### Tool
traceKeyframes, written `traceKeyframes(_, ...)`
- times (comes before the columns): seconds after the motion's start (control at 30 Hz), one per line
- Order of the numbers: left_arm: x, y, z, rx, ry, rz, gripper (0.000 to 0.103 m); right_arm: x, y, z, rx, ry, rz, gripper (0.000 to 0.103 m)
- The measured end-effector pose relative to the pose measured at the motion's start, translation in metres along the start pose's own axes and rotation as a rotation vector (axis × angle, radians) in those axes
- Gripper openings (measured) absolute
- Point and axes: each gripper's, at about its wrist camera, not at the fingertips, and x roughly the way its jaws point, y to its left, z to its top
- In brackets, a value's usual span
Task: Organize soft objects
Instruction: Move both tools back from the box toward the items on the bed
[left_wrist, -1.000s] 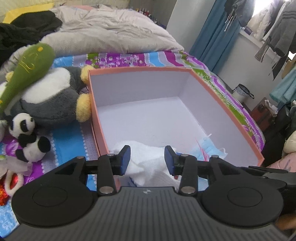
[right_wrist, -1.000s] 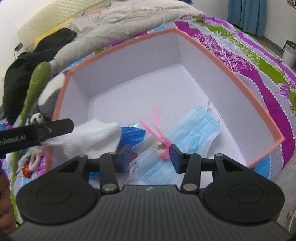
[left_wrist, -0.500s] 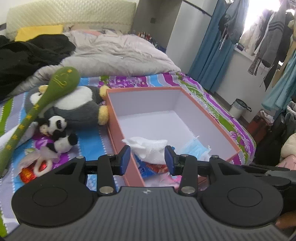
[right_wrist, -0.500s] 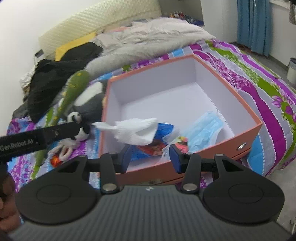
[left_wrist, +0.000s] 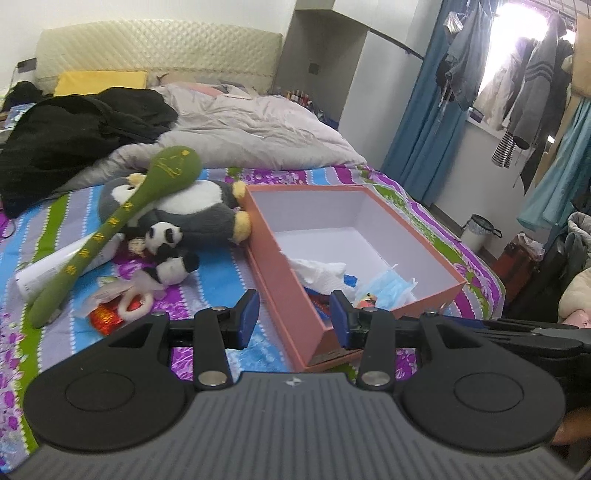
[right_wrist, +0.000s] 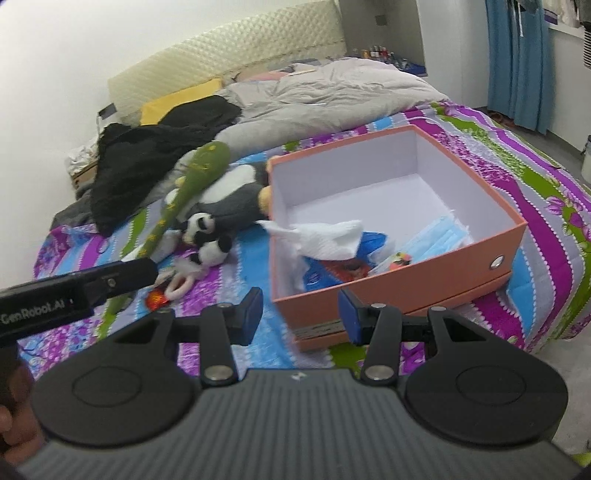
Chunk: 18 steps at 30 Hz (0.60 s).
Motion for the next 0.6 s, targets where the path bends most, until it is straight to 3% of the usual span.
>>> traceKeyframes(0.43,-0.068,0.033,-0.034,-0.030,-0.055,0.093,0.049,-0.033,0.045,-0.028,-0.065,-0.042,0.098,0.048)
traceKeyframes(0.53,-0.081,0.037,-0.046,-0.039,-0.063,0.110,0.057,-0.038,0.055,-0.039,-0.074,-0.035,0.128,0.048)
traceKeyframes(0.6,-0.089,0.040,-0.057,-0.043,-0.063,0.127,0.058,-0.041,0.062,-0.048,-0.088,-0.025,0.150,0.048)
